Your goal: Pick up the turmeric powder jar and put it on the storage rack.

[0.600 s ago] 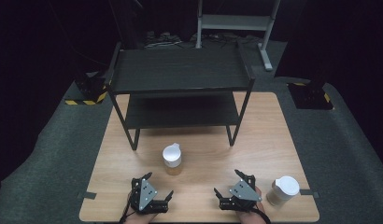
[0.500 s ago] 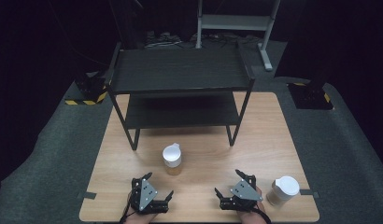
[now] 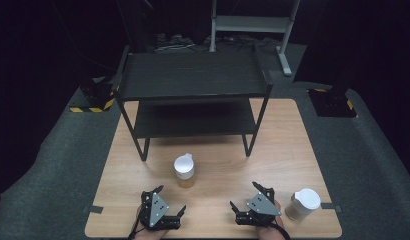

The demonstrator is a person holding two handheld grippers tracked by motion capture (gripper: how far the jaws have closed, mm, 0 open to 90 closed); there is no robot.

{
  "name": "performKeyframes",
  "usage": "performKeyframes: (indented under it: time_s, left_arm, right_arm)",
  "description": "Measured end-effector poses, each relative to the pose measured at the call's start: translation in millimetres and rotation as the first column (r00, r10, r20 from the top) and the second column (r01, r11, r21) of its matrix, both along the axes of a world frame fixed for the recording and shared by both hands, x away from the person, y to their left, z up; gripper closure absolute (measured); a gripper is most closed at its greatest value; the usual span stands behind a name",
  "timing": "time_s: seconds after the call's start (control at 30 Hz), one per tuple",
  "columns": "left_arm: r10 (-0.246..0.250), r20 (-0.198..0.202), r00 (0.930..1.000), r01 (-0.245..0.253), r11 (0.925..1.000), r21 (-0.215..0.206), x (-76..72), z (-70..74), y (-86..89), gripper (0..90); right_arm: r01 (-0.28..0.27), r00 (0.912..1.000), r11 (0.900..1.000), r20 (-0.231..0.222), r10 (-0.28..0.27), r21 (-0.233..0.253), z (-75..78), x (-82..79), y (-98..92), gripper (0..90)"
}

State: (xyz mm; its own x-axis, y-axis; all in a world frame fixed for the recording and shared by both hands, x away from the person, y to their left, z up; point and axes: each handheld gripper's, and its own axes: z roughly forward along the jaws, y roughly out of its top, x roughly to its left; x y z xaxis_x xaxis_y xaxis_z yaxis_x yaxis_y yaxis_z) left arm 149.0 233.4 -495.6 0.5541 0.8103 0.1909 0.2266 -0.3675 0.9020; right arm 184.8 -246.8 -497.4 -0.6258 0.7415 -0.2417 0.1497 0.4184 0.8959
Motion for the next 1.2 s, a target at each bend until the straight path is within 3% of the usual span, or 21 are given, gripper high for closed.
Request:
performKeyframes:
  time_s: [0.8, 1.2]
  left_arm:
    - [-0.004, -0.024, 0.9997, 0.003, 0.998, -0.064, 1.7, -0.2, 10.8, 0.6]
    - [0.005, 0.024, 0.9997, -0.003, 0.9946, -0.104, -6.1, 6.7, 13.9, 0.6]
  right_arm:
    - [-0.012, 0.9999, 1.0, 0.01, 0.013, -0.006, -0.8, 0.4, -1.3, 0.0]
    - [-0.016, 0.9999, 1.0, 0.006, 0.016, -0.004, -0.4, 1.1, -1.9, 0.1]
